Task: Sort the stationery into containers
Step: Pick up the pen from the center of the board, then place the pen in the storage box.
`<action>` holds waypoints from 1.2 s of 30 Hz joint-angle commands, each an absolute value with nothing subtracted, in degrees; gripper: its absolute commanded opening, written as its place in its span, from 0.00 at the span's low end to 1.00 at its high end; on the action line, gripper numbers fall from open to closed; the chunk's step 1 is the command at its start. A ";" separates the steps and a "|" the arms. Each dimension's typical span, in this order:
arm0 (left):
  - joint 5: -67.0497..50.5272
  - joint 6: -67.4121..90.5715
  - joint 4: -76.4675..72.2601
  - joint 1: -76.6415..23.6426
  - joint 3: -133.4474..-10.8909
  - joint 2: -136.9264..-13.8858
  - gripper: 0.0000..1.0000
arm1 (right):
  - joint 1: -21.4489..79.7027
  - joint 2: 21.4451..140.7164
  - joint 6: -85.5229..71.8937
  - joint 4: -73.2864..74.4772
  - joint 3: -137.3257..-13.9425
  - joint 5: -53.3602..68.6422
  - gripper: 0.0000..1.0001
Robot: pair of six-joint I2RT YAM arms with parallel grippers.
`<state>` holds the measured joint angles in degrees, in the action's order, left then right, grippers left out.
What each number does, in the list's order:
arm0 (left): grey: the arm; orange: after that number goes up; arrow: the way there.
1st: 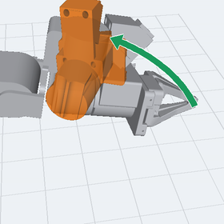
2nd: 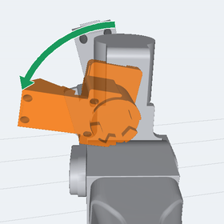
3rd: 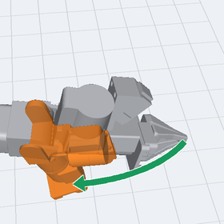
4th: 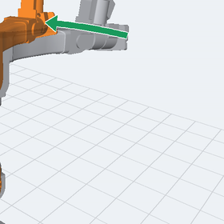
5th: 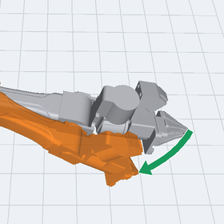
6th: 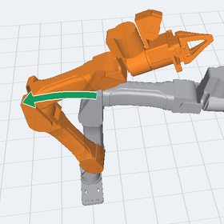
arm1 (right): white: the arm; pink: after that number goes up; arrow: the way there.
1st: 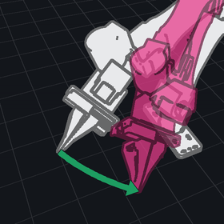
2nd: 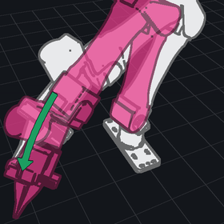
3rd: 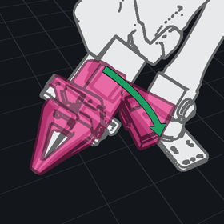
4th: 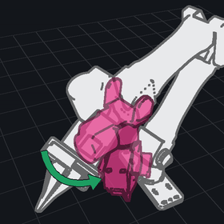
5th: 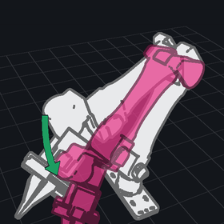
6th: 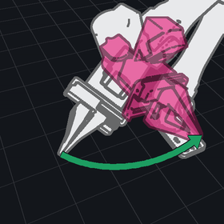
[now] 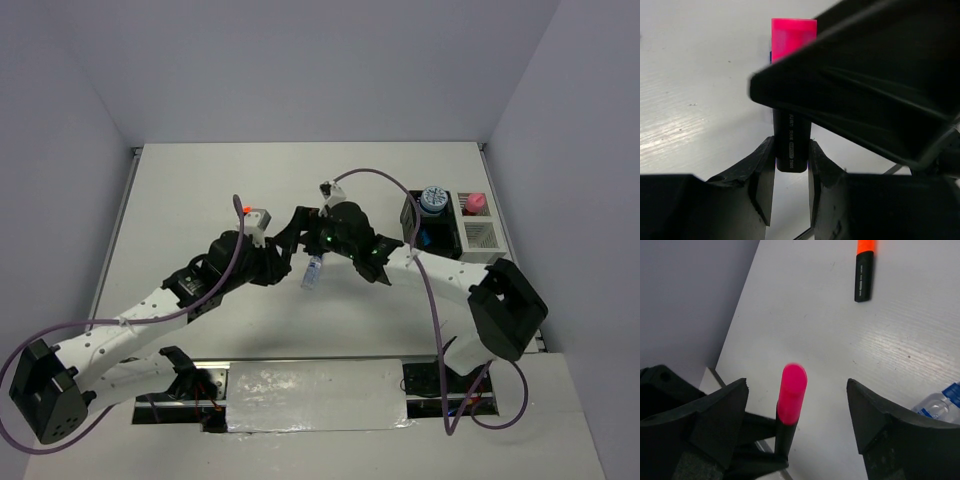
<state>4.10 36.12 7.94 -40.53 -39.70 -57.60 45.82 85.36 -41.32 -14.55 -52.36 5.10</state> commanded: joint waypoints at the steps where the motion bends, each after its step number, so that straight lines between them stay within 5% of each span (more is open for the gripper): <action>1: 2.19 34.80 3.08 -41.57 -39.46 -56.86 0.00 | 46.32 88.23 -42.36 -18.81 -56.51 7.01 0.84; 5: 4.48 34.28 4.30 -41.66 -40.25 -56.78 0.03 | 46.58 89.21 -42.98 -20.73 -56.25 10.37 0.49; 6: 5.00 33.84 5.09 -41.66 -40.86 -56.86 0.05 | 46.58 88.86 -43.07 -21.18 -55.38 10.89 0.22; 8: 6.41 33.23 5.88 -41.66 -42.27 -57.30 0.22 | 46.58 87.54 -42.81 -21.44 -54.15 11.16 0.00; 9: 6.94 33.05 6.93 -41.66 -42.80 -57.39 0.33 | 46.41 86.93 -42.45 -21.45 -53.88 11.34 0.00; 11: 7.64 32.44 7.90 -41.66 -44.29 -57.48 0.85 | 45.01 84.91 -39.75 -20.66 -53.26 11.95 0.00; 12: 7.82 32.34 8.43 -41.66 -44.91 -57.31 0.99 | 43.87 84.03 -38.51 -19.61 -53.35 12.13 0.00; 16: 10.45 32.43 17.10 -41.66 -48.68 -55.64 0.99 | 32.63 73.26 -32.88 -15.57 -49.58 12.40 0.00; 22: 15.90 32.96 28.82 -41.48 -53.17 -55.19 0.99 | 20.66 58.81 -14.98 2.60 -50.71 -15.77 0.00; 30: 18.46 34.19 30.32 -41.22 -53.44 -55.11 0.99 | 13.19 59.68 -13.89 8.35 -51.68 -39.96 0.00; 36: 17.93 33.22 30.67 -41.13 -54.67 -54.93 0.99 | 10.11 60.56 -14.85 6.24 -48.96 -39.29 0.00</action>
<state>16.93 33.36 30.83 -41.39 -51.94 -55.53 11.49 60.53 -15.40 7.29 -49.63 -35.59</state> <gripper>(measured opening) 0.993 0.277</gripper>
